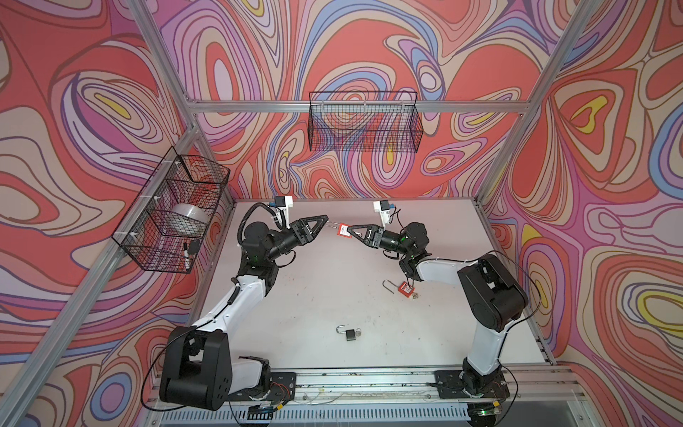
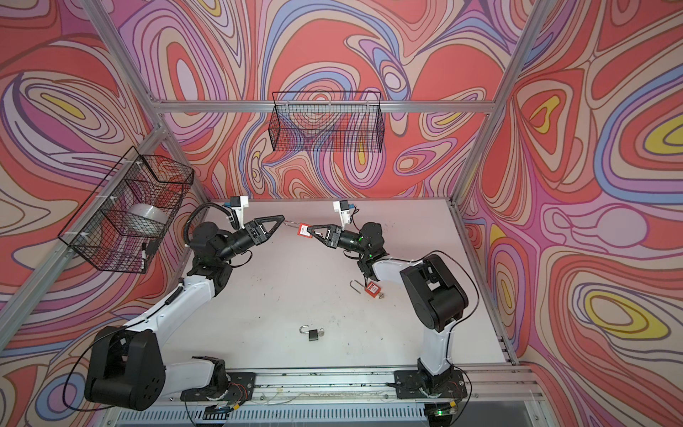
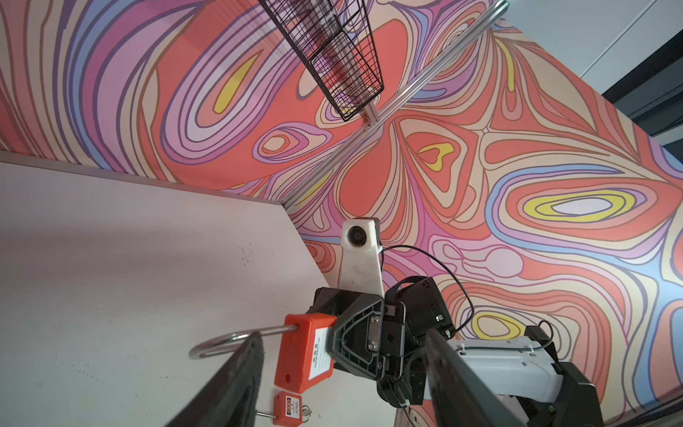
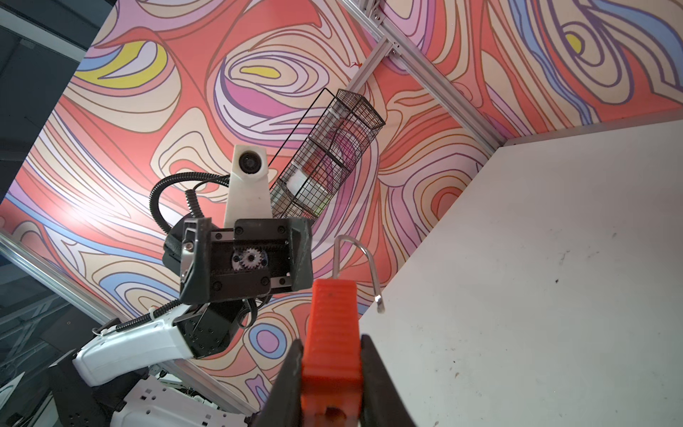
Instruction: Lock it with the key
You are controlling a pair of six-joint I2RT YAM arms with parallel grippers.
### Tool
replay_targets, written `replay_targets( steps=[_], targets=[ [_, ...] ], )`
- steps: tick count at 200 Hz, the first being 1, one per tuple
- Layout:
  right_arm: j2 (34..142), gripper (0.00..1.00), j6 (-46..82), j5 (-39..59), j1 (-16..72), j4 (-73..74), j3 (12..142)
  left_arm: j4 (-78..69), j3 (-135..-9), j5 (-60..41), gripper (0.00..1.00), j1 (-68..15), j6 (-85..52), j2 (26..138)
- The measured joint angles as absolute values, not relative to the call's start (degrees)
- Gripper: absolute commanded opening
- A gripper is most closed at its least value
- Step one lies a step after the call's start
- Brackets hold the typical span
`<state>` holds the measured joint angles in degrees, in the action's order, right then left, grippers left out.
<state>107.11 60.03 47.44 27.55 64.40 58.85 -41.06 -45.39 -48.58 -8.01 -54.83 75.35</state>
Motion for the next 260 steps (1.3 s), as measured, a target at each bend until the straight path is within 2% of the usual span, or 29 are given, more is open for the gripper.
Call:
replay_targets(
  steps=[39, 83, 107, 155, 178, 196, 260],
  targets=[
    [105.78, 0.00, 60.03, 48.93, 27.55, 63.66, 58.85, -39.97, -45.36, -48.84, 0.77, -7.38, -54.15, 76.34],
    [105.73, 0.00, 60.84, 50.19, 27.55, 63.86, 58.87, -39.88, -45.36, -49.25, 0.73, -7.40, -54.00, 76.60],
    [105.73, 0.00, 61.54, 50.48, 27.55, 64.40, 58.87, -39.86, -45.39, -49.52, 0.62, -7.40, -54.02, 76.99],
    [105.75, 0.00, 62.06, 50.57, 27.55, 65.69, 58.94, -39.90, -45.39, -49.91, 0.20, -7.38, -54.43, 77.69],
    [105.75, 0.00, 62.00, 50.70, 27.55, 65.91, 59.05, -40.05, -45.39, -49.95, 0.05, -7.14, -54.96, 77.78],
    [105.91, 0.00, 62.19, 50.83, 27.42, 65.89, 59.07, -40.80, -45.39, -50.37, 0.00, -7.09, -55.77, 77.78],
    [108.27, 0.00, 65.67, 51.88, 27.31, 69.97, 61.39, -44.23, -45.34, -50.89, 0.00, -6.72, -58.87, 77.78]
  ],
)
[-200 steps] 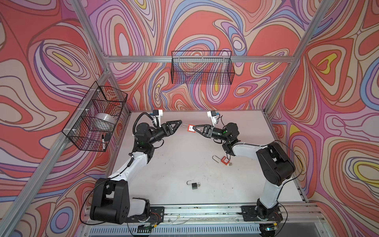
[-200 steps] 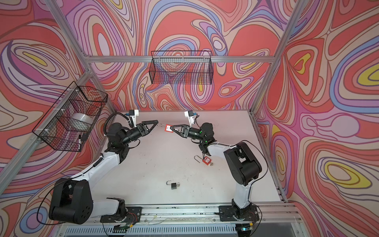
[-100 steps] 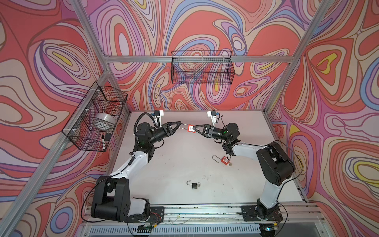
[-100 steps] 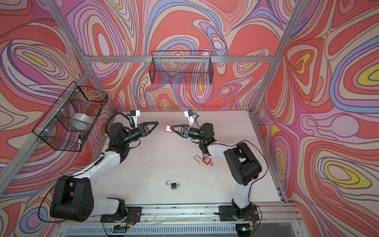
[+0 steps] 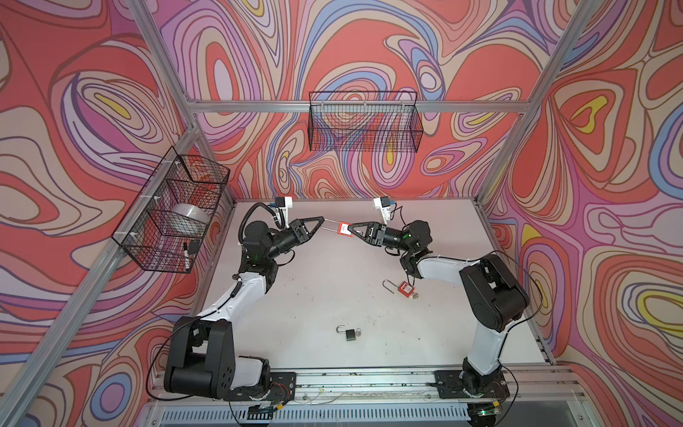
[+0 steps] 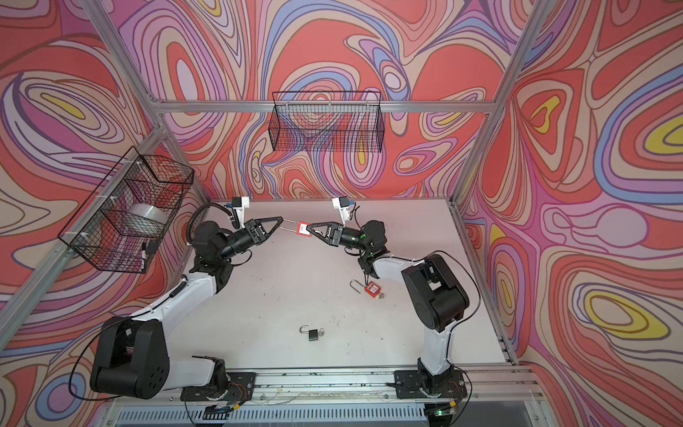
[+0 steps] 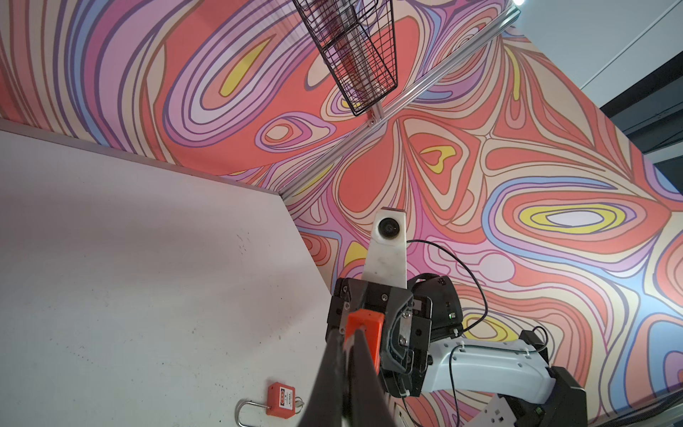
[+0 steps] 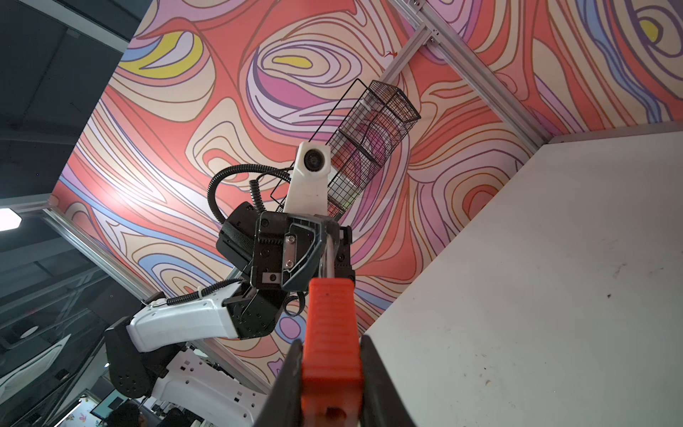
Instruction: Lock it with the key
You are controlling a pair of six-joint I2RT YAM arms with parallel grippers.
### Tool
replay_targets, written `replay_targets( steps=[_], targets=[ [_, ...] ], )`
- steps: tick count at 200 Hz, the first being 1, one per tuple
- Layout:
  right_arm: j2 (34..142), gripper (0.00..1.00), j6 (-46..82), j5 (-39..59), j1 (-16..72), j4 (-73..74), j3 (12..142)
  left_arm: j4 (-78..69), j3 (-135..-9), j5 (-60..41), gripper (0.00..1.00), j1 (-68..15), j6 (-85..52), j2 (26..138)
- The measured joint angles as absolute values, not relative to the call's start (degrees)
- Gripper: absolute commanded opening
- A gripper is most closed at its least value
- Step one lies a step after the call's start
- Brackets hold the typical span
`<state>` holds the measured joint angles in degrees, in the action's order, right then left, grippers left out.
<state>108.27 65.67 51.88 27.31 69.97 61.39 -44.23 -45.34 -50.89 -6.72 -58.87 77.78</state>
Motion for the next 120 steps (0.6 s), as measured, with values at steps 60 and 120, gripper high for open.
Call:
replay_targets(
  steps=[60, 120],
  targets=[
    [112.51, 0.00, 72.88, 53.23, 27.29, 76.23, 65.08, -48.47, -44.40, -49.30, 0.00, -6.68, -60.03, 77.78],
    [114.04, 0.00, 77.97, 53.56, 27.94, 80.18, 66.81, -52.05, -44.25, -50.74, 0.00, -7.64, -60.93, 78.63]
  ],
)
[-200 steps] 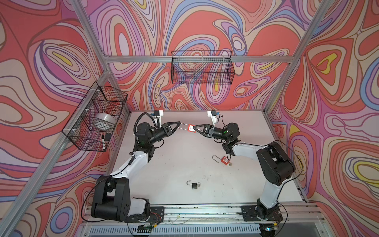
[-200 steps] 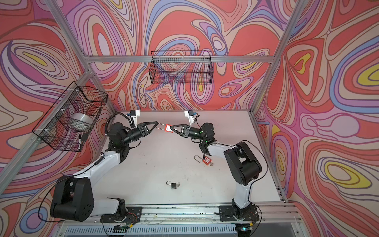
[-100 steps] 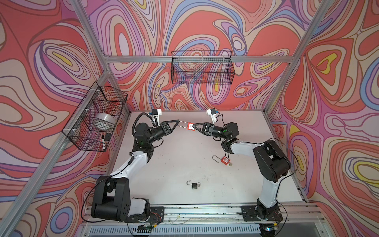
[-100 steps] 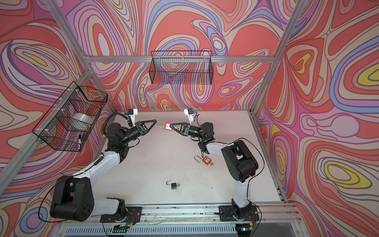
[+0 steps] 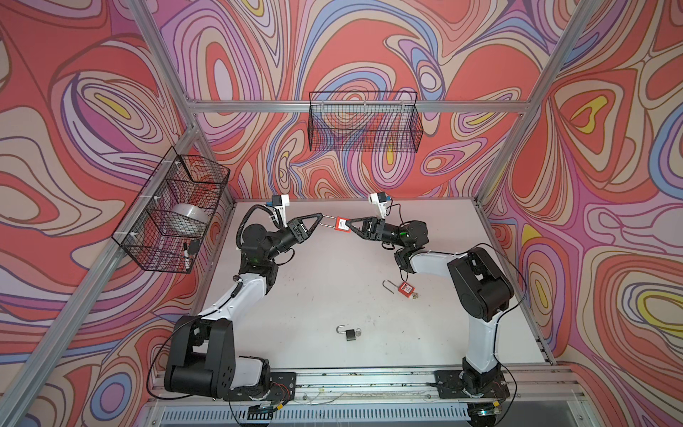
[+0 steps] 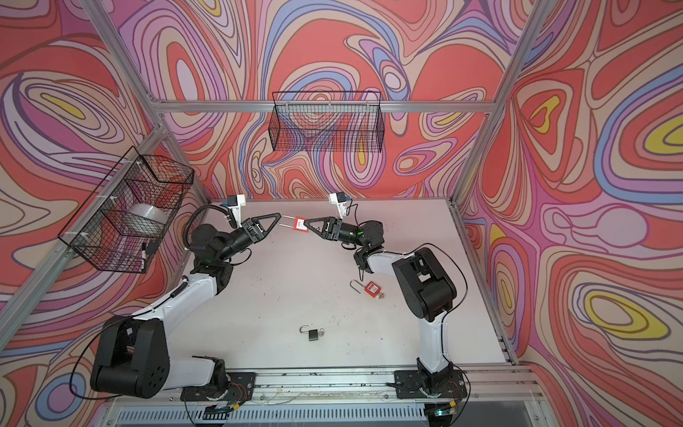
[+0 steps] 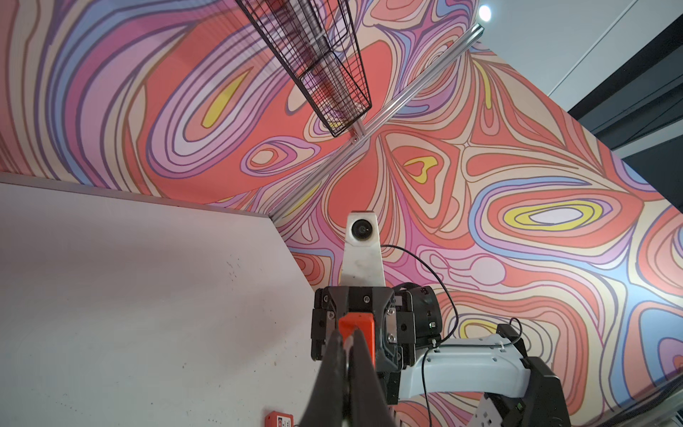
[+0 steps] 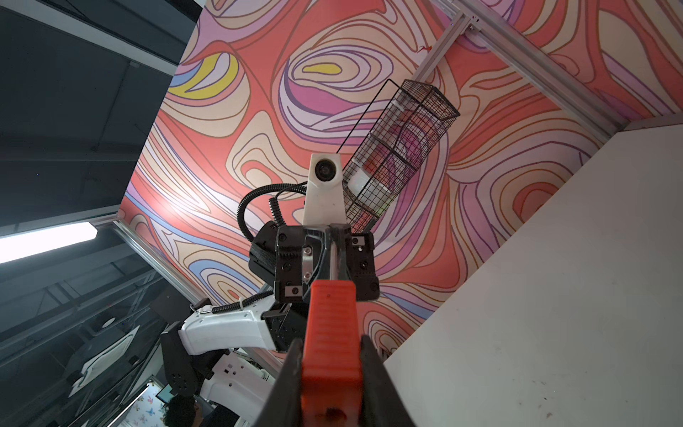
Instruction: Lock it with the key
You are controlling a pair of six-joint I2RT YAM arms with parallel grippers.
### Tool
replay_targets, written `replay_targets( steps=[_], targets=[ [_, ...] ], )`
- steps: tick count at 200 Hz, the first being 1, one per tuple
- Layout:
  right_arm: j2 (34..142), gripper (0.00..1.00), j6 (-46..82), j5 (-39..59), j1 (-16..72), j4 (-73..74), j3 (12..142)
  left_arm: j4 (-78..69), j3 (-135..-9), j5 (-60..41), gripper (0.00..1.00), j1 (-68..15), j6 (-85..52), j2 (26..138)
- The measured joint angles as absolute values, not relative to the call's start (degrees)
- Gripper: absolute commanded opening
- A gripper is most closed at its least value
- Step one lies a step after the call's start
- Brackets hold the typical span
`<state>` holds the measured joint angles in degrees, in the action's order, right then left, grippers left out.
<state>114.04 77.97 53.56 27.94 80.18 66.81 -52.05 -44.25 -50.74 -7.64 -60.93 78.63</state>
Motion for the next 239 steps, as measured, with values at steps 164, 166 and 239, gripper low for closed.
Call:
replay_targets(
  steps=[164, 166, 239],
  targets=[
    [109.23, 0.00, 67.09, 50.24, 29.21, 71.18, 65.25, -53.34, -41.78, -52.47, 0.61, -10.55, -63.57, 79.33],
    [109.23, 0.00, 67.09, 50.22, 29.23, 71.18, 65.25, -53.36, -41.78, -52.45, 0.61, -10.68, -63.51, 79.35],
    [109.30, 0.00, 65.63, 49.67, 30.57, 69.17, 65.25, -53.93, -41.78, -51.81, 0.29, -12.12, -63.35, 79.99]
  ],
)
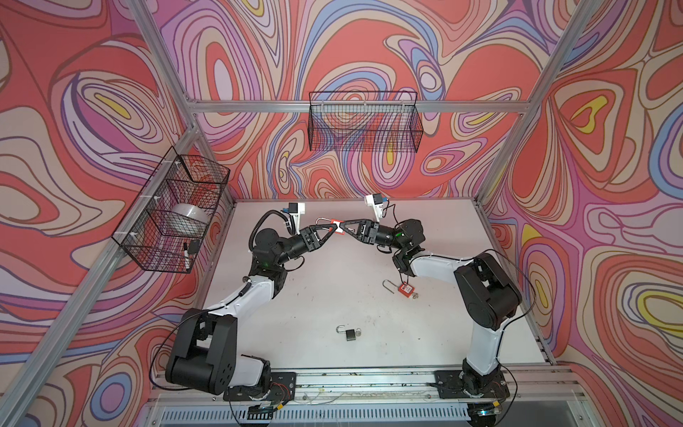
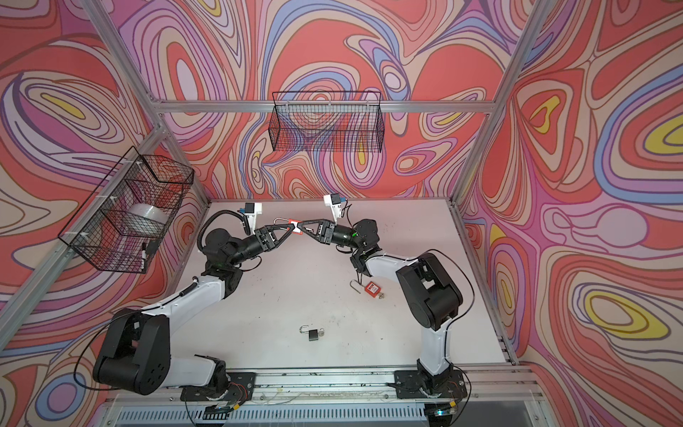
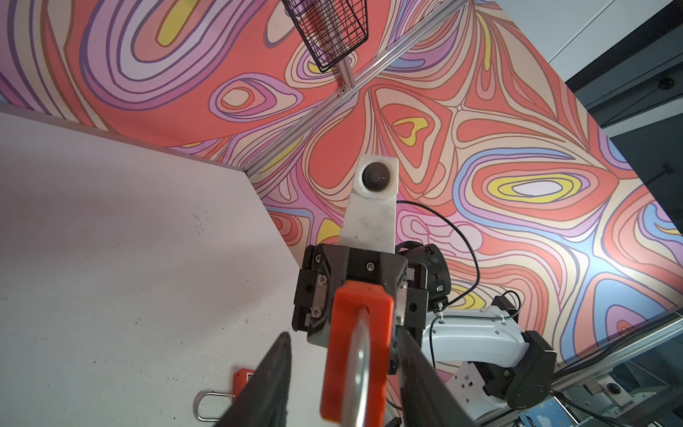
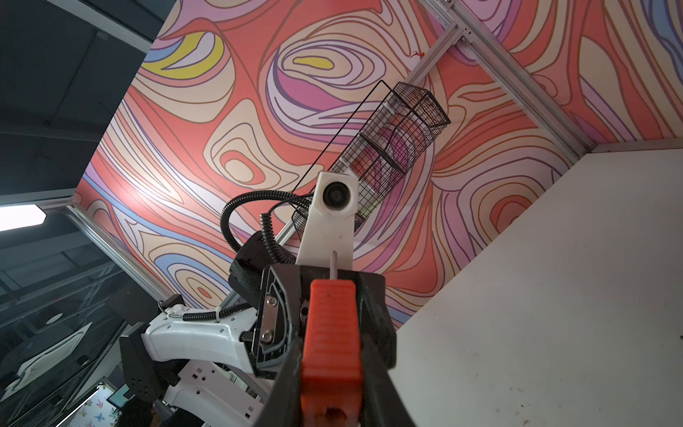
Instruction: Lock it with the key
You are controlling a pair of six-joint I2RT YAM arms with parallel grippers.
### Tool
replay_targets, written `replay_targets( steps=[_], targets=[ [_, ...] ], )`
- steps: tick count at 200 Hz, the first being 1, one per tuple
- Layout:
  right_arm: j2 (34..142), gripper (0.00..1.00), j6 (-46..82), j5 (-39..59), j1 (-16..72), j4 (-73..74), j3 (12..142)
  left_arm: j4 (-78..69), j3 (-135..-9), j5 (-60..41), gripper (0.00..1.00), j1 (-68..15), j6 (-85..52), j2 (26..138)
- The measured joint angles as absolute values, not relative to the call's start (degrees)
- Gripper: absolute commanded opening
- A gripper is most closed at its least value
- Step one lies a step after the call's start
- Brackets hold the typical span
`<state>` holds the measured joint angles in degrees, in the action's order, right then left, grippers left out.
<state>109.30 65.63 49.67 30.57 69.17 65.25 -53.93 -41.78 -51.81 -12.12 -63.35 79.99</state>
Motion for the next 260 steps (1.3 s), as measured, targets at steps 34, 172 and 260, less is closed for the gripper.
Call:
replay_targets(
  steps=[34, 172, 260],
  targets=[
    [109.38, 0.00, 66.06, 49.01, 30.74, 67.81, 65.25, -55.99, -41.76, -51.66, 0.00, -12.16, -63.26, 80.75],
    [108.84, 0.70, 63.72, 47.24, 27.44, 68.84, 59.59, -55.86, -41.47, -50.30, 0.00, -12.05, -64.97, 81.34],
    [108.86, 0.69, 63.48, 47.09, 26.92, 68.66, 59.22, -55.75, -41.47, -50.28, 0.00, -11.94, -64.99, 81.36]
  ],
)
